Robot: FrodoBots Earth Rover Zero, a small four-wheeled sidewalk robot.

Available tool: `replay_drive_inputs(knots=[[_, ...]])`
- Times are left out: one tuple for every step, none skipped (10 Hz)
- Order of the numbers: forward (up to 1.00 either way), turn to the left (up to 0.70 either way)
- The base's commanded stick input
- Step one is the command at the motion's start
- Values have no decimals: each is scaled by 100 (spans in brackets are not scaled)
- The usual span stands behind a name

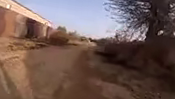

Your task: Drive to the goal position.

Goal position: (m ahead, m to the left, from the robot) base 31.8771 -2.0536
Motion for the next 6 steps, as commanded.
replay_drive_inputs(knots=[[70, 0], [70, 0], [70, 0], [70, 0], [70, 0], [70, 0]])
